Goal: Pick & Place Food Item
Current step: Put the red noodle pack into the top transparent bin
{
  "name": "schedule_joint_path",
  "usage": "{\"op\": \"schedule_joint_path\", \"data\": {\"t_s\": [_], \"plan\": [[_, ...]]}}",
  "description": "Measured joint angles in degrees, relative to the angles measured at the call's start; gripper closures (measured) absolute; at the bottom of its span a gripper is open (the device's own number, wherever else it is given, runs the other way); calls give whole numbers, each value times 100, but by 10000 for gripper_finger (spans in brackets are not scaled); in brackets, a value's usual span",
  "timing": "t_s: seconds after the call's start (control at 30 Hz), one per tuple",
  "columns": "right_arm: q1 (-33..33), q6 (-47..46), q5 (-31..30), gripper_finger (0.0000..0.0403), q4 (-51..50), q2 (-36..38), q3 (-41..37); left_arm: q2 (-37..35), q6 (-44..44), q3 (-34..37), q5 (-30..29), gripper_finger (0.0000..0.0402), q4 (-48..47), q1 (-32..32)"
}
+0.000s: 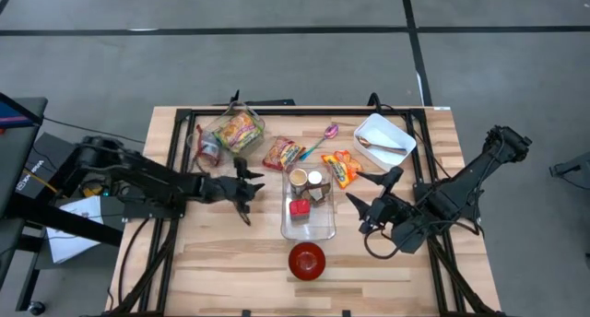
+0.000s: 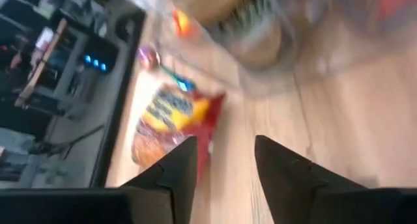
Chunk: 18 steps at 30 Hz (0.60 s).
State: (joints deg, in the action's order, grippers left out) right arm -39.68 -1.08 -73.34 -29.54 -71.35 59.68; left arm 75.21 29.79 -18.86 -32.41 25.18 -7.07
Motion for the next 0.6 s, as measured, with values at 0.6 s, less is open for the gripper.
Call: {"op": "schedule_joint_path", "data": {"t_s": [0.6], "plan": [[-11, -2, 4, 104, -21, -9, -2, 1833, 763, -1178, 407, 217, -38, 1151]]}}
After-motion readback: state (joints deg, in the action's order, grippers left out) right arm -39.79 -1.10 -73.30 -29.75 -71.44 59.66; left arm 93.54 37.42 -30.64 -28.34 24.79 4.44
